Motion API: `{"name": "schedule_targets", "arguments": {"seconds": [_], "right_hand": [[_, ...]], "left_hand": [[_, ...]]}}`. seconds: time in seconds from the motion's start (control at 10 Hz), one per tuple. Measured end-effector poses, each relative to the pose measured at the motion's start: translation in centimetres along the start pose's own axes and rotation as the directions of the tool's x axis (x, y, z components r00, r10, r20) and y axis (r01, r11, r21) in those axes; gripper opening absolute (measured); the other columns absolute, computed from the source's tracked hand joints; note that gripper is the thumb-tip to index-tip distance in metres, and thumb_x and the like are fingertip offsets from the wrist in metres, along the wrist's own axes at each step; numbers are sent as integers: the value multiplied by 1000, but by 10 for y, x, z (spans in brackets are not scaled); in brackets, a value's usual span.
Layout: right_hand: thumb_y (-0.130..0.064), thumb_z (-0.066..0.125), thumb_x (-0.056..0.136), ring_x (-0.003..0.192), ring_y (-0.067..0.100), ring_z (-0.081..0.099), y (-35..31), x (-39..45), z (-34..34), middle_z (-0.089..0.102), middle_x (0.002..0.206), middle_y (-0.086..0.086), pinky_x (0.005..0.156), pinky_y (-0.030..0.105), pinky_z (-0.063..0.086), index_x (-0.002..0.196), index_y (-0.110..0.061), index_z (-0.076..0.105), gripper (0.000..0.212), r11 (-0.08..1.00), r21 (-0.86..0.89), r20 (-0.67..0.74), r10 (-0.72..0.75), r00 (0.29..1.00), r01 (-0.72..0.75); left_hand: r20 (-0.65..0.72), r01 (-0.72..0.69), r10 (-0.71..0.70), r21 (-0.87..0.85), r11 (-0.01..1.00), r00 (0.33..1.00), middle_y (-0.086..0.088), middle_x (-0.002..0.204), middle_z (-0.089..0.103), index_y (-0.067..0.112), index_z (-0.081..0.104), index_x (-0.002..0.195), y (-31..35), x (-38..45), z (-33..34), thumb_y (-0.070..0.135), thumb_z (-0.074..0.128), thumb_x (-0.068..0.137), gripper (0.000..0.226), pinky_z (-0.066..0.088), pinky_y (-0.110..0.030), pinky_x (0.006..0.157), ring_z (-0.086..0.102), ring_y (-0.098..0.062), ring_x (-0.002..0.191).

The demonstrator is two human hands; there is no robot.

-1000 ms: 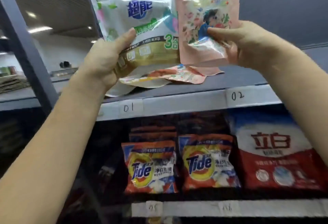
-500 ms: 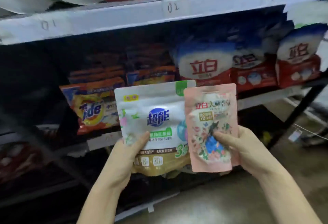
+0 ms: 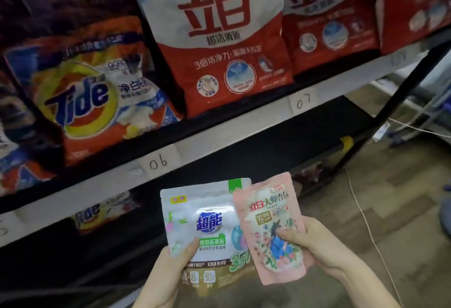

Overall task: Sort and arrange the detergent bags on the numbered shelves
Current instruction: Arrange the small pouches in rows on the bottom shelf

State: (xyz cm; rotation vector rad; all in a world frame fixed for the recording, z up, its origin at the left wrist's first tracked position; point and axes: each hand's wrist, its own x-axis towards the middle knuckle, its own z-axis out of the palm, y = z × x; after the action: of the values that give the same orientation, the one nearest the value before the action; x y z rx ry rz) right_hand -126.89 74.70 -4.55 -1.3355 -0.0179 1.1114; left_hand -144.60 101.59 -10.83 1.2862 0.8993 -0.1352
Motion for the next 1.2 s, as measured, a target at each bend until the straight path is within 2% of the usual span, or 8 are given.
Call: {"name": "schedule_targets", "arguments": {"seconds": [0.1, 0.2, 0.3, 0.5, 0.7, 0.9, 1.0, 1.2], "right_hand": [[-11, 73, 76, 92, 31, 70, 8, 57, -15, 71, 103, 18, 71, 34, 57, 107, 1, 64, 34, 1000, -4, -17, 9, 1000, -9], [-11, 74, 75, 91, 30, 70, 13, 121, -19, 71, 102, 18, 71, 34, 58, 107, 2, 63, 37, 999, -45, 11, -23, 1000, 24], [-6, 69, 77, 88, 26, 71, 11, 188, -13, 73, 97, 15, 73, 30, 58, 105, 2, 66, 29, 988, -107, -14, -116, 993, 114], [-15, 69, 81, 85, 24, 71, -7, 312, 8, 74, 95, 10, 69, 30, 58, 99, -9, 70, 19, 942, -170, 66, -282, 957, 290], [-11, 68, 83, 78, 21, 71, -30, 408, 39, 73, 90, 10, 67, 32, 59, 94, -9, 69, 11, 900, -10, 84, -434, 897, 436], [-11, 70, 81, 74, 20, 67, -46, 465, 68, 69, 89, 9, 58, 31, 57, 86, -13, 64, 8, 818, -12, 28, -574, 818, 575], [-13, 69, 82, 75, 19, 66, -52, 485, 77, 68, 94, 9, 55, 29, 55, 90, -14, 64, 9, 800, -63, 34, -596, 803, 597], [-18, 67, 85, 85, 18, 68, -59, 521, 79, 70, 98, 7, 63, 28, 55, 106, -12, 64, 22, 771, -94, 78, -625, 777, 629]], "left_hand": [[22, -37, 40, -141, 989, 999, -16, 111, 69, 10, 62, 115, 50, 15, 46, 34, 75, 74, 49, 48, -54, 94, 66, -35, 103], [-35, -120, 115, -191, 974, 993, -14, 98, 73, 9, 66, 106, 36, 72, 44, 14, 62, 77, 30, 59, -42, 72, 71, -29, 87], [-185, -195, 162, -177, 965, 969, -8, 91, 75, 12, 66, 105, 37, 128, 27, 12, 61, 84, 21, 57, -32, 53, 72, -21, 75], [-252, -336, 291, -159, 928, 923, 1, 79, 75, 23, 65, 96, 49, 230, -17, 22, 60, 87, 11, 57, -30, 51, 72, -17, 67], [-318, -550, 481, -181, 815, 817, 1, 94, 74, 24, 63, 112, 59, 311, -63, 32, 61, 86, 27, 57, -30, 64, 71, -17, 84], [-407, -677, 579, -147, 722, 706, -1, 90, 71, 21, 63, 102, 89, 353, -96, 27, 61, 90, 14, 54, -30, 67, 69, -16, 78], [-442, -718, 619, -89, 690, 649, 0, 93, 69, 24, 64, 97, 99, 371, -105, 25, 62, 90, 7, 54, -32, 71, 67, -17, 83], [-436, -755, 655, -96, 648, 617, 1, 100, 70, 28, 63, 100, 107, 397, -120, 23, 63, 90, 12, 53, -38, 83, 67, -19, 92]]}}
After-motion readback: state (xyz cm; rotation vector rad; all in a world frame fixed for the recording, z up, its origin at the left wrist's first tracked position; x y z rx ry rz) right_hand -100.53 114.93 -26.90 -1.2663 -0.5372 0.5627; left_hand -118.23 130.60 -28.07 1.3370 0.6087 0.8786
